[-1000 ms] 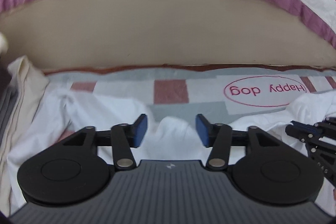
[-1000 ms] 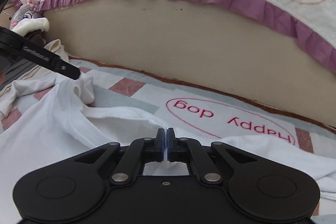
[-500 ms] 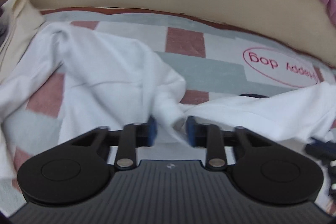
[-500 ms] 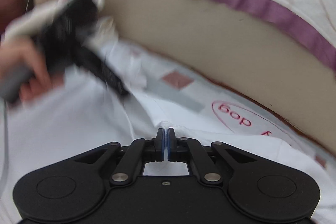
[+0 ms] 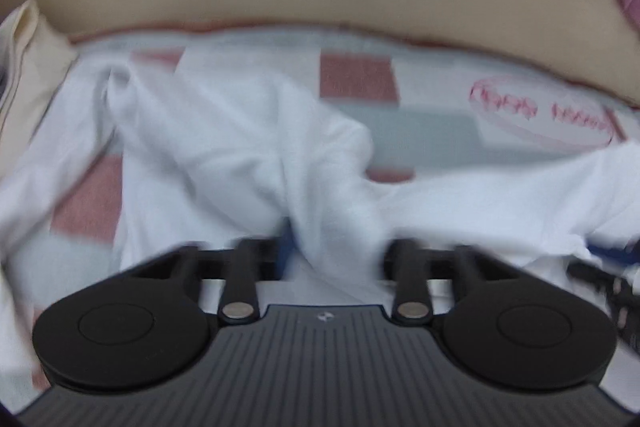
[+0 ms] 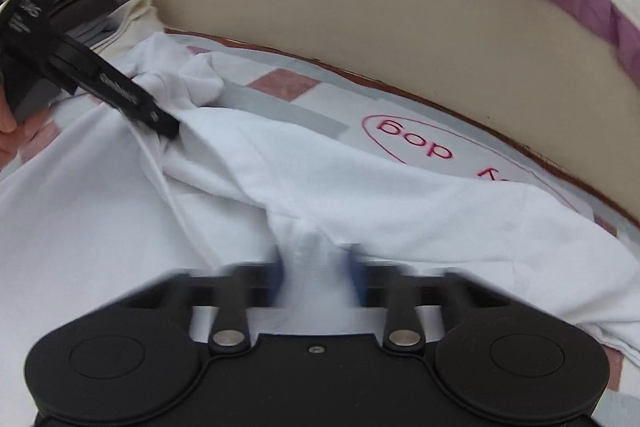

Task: Fold clothes

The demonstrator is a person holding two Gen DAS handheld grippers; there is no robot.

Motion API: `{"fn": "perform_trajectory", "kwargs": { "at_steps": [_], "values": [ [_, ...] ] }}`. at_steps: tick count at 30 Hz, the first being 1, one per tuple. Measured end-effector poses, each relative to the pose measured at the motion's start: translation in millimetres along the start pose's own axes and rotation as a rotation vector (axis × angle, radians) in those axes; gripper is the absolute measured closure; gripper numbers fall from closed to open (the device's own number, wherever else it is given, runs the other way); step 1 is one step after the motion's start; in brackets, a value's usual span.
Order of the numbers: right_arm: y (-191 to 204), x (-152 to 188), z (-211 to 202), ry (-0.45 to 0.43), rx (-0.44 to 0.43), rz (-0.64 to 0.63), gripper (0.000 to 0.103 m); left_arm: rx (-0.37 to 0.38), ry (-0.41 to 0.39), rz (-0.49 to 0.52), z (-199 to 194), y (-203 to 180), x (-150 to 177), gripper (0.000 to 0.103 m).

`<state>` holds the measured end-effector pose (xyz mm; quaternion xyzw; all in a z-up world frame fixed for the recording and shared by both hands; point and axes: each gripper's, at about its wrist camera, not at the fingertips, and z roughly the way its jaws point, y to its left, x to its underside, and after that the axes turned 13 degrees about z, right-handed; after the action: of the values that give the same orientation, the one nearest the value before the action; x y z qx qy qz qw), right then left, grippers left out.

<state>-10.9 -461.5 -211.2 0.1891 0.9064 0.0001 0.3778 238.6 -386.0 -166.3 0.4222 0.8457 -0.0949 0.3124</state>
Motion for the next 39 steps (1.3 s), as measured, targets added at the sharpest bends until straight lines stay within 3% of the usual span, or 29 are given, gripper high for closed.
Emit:
{"fn": "perform_trajectory", "kwargs": {
  "at_steps": [4,6,8,11,13,14,15,16,20,23,25,27,31,33,35,37,39],
  "values": [
    [-31,-65,-6,-0.102,-0.052,0.117,0.101,-0.039,-0.101,0.014,-4,8,-44,0.089],
    [-48,-106,4,-0.120,-0.055,0.183,0.101,-0.028,-0.113,-0.037,5,15,-71,0.089],
    [-65,-142,22,-0.106,-0.049,0.268,0.101,-0.039,-0.101,-0.078,26,19,-89,0.089],
    [-100,-183,59,-0.020,-0.034,0.474,0.099,-0.142,-0.048,-0.076,61,20,-101,0.086],
    [-122,-199,80,0.046,-0.013,0.577,0.093,-0.157,-0.020,-0.096,75,25,-100,0.076],
    [-129,-205,85,0.059,0.001,0.597,0.088,-0.147,-0.021,-0.114,75,27,-99,0.061],
    [-133,-209,86,0.064,0.015,0.598,0.077,-0.136,-0.031,-0.126,71,28,-96,0.053],
    [-135,-212,86,0.063,0.026,0.585,0.067,-0.126,-0.041,-0.138,67,29,-94,0.051],
    [-128,-211,77,0.024,-0.011,0.431,0.058,-0.109,-0.056,-0.096,49,34,-86,0.032],
    [-130,-205,71,0.027,-0.078,0.392,0.051,-0.108,-0.061,-0.098,43,42,-80,0.030],
    [-140,-204,70,0.053,-0.143,0.463,0.049,-0.074,-0.054,-0.137,43,49,-77,0.030],
    [-151,-202,68,0.050,-0.188,0.554,0.049,0.018,-0.078,-0.211,41,60,-76,0.030],
    [-161,-192,62,0.022,-0.287,0.670,0.048,0.308,-0.197,-0.385,33,83,-69,0.030],
    [-156,-192,69,0.078,-0.235,0.643,0.047,0.413,-0.159,-0.474,42,92,-69,0.030],
    [-154,-191,73,0.102,-0.160,0.659,0.047,0.391,-0.080,-0.547,52,97,-70,0.030],
    [-154,-188,76,0.101,-0.105,0.715,0.046,0.277,-0.036,-0.543,56,95,-72,0.030],
    [-159,-178,76,0.076,-0.213,0.864,0.046,0.179,-0.011,-0.504,57,90,-72,0.030]
  ]
}}
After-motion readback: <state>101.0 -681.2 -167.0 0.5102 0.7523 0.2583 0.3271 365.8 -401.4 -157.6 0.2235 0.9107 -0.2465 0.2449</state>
